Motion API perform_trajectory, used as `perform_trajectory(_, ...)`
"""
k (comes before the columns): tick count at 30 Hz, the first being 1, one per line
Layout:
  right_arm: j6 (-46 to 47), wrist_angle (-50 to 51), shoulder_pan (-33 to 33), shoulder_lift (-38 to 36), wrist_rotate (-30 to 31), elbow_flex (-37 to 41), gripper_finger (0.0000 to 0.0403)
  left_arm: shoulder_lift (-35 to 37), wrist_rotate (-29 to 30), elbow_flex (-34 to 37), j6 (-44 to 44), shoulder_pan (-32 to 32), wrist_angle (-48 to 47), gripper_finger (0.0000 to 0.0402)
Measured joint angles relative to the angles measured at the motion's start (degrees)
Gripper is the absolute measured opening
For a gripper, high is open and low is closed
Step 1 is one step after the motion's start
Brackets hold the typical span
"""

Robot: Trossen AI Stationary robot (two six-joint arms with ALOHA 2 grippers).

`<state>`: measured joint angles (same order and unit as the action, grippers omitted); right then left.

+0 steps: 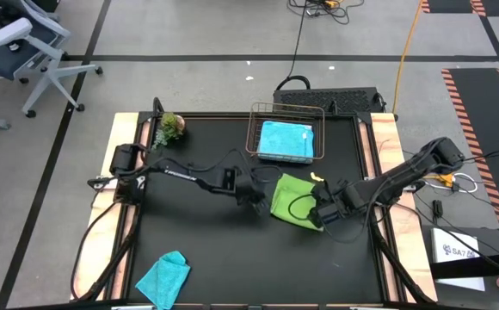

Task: Fold microfiber towels
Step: Fold the green towel

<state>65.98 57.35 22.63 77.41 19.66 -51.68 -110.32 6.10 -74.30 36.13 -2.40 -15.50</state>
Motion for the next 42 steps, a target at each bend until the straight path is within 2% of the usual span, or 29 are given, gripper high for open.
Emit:
perform_trajectory(3,-3.12,0.14,-2.21,-1.63,1.88,-0.02,0.0,0.0,-0.22,0.0,0.35,-1.34,2.07,0.0108)
perform_trajectory(10,-8.56,0.88,-6.83,-5.85,2.77,-0.02,0.0,0.0,-0.37,-0.13,-3.23,-5.9,17.47,0.0088)
perform_trajectory(14,-10.86,1.33,-8.54,-7.33,3.26,-0.07,0.0,-0.9,1.67,-0.15,-3.18,-6.84,17.42,0.006)
perform_trajectory(23,-21.07,-1.54,-14.82,-7.42,4.55,-0.09,0.0,-3.14,-0.25,-0.15,-1.44,-6.84,18.26,0.0005)
perform_trajectory(31,-30.32,-3.56,-22.92,-7.31,5.84,-0.08,0.0,-3.32,-0.1,-0.07,0.23,-6.84,18.55,0.0023)
perform_trajectory(36,-31.81,-4.33,-26.7,-7.28,3.66,2.5,0.0,-3.3,-0.08,-0.07,0.51,-6.84,18.23,0.0025)
perform_trajectory(42,-34.19,-13.68,-28.77,-7.28,2.78,8.76,0.0,-3.3,-0.05,-0.07,1.01,-6.79,18.19,0.0026)
